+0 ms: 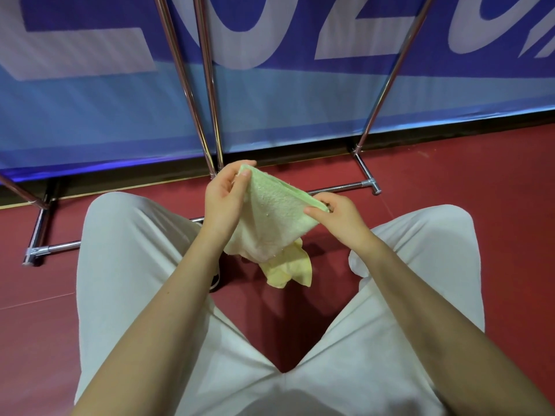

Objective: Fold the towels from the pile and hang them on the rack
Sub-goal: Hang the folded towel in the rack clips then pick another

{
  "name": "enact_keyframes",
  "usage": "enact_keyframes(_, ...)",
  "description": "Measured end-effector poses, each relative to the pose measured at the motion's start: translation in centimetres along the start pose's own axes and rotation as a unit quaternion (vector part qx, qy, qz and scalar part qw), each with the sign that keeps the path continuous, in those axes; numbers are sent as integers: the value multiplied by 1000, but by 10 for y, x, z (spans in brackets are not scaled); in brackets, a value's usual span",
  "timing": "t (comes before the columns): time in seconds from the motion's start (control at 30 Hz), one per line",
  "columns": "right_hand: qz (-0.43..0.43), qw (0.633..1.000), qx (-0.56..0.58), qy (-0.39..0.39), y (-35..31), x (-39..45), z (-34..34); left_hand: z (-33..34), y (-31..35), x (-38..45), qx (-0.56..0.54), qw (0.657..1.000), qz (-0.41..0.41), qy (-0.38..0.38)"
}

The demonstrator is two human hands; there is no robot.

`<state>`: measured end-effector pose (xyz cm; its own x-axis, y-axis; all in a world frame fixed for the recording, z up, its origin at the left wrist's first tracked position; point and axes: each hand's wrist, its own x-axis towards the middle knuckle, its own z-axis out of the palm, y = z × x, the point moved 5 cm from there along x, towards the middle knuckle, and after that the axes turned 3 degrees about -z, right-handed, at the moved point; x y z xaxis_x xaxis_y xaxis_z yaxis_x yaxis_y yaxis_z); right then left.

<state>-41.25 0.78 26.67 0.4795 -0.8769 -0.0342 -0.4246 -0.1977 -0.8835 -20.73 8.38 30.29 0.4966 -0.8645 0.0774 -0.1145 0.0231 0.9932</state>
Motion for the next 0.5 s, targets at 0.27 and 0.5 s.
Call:
enact_keyframes(0.27,-3,981,185,54,-8,-2,-10,-5,-8,4,36,996,-12,82)
enact_keyframes(0.5,4,976,155,150,-11,0,-20,9,-16,6,37,995,-80,41)
